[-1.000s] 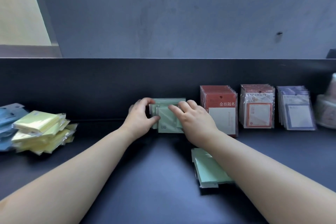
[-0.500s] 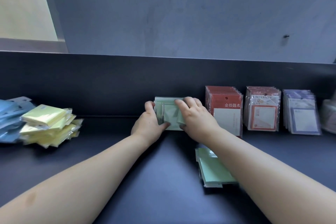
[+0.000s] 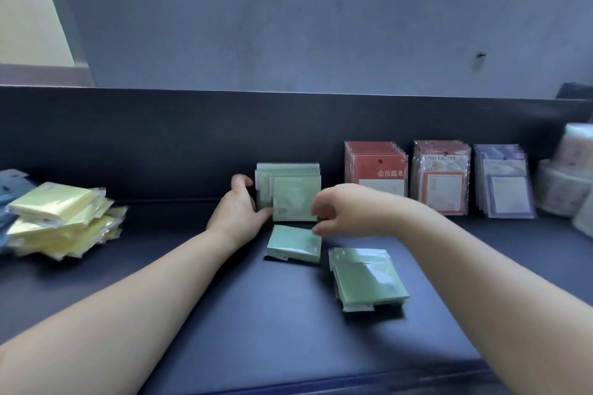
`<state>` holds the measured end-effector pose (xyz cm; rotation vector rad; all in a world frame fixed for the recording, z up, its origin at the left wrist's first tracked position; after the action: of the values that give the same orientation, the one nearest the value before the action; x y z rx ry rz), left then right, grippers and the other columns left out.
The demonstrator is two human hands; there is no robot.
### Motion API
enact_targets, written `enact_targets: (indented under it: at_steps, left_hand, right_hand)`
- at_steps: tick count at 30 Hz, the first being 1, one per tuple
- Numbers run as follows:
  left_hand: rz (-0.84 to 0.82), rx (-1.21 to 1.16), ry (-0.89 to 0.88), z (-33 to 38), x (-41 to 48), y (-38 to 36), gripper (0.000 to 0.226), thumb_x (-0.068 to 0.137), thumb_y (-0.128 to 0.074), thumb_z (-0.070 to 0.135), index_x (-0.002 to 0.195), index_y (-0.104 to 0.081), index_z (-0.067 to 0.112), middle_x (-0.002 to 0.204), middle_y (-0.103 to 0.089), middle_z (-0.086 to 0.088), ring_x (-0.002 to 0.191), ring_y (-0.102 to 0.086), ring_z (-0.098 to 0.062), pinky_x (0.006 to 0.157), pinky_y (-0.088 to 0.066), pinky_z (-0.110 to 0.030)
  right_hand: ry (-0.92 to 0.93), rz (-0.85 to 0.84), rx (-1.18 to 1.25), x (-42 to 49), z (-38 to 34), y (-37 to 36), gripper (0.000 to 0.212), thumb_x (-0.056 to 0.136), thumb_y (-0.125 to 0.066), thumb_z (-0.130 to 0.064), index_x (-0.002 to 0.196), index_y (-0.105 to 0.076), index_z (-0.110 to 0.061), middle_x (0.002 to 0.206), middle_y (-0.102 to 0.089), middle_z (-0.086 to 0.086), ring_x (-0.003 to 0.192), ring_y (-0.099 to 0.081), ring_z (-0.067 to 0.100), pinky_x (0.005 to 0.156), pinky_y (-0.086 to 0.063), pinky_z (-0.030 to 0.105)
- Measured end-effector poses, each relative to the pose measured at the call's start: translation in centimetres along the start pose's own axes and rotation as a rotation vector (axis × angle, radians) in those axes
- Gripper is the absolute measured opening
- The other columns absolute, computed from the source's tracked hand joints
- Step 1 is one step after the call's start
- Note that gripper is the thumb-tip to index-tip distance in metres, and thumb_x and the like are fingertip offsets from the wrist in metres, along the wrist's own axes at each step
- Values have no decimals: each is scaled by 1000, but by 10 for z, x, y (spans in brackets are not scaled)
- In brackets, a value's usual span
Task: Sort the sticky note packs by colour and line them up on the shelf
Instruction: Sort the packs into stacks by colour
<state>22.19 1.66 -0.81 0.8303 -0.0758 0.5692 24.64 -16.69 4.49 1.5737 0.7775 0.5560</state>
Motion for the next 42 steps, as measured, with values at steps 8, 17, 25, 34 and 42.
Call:
enact_targets:
  at_steps: [8,17,25,34,42]
  left_hand:
    - [49,-68,-90,11,-2,7,48,80,-72,26,110,-37,14,73,-50,5,67,-50,-9,66,-40,-30]
    - [-253,190,-235,32,-15,-3,30,82,-67,43,96,-53,20,76,-54,8,66,-49,-6,60,-39,-21]
    - [-638,355,-246,26,-26,-14,61,64,-80,52,115,-56,28,100,-56,8,83,-56,-7,73,-44,-23]
    - [-723,364,-173,21,-28,-9,58,62,-83,43,109,-51,30,94,-54,14,86,-57,-8,73,-45,-26]
    - [-867,655,-90,13,-25,12,57,62,-82,45,108,-51,30,96,-58,12,90,-58,-11,73,-44,-27]
  right_hand:
    - [-135,-432,-119,-56,21,-18,94,66,-76,-59,144,-28,-41,145,-37,-17,124,-48,13,89,-41,24]
    - [-109,-215,25,-44,31,-24,63,65,-78,-50,116,-60,-18,114,-64,1,104,-60,24,90,-51,41]
    - [-142,-321,-11,-51,32,-28,68,60,-80,-57,115,-53,-29,106,-57,-11,91,-60,15,68,-50,29]
    - [-133,-107,183,-50,28,-12,36,69,-80,-33,89,-50,-26,92,-59,-9,81,-58,9,60,-47,26]
    - [-123,252,301,-22,23,0,36,71,-75,-21,98,-51,-19,88,-60,-2,74,-59,12,52,-45,23]
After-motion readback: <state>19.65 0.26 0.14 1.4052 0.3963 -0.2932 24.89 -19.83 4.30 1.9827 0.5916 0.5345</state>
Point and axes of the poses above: each hand's wrist, its own x-axis towards the middle knuckle, its own y-axis out of the back of the hand, z = x × y, the point moved 6 cm from there along x, towards the middle knuckle
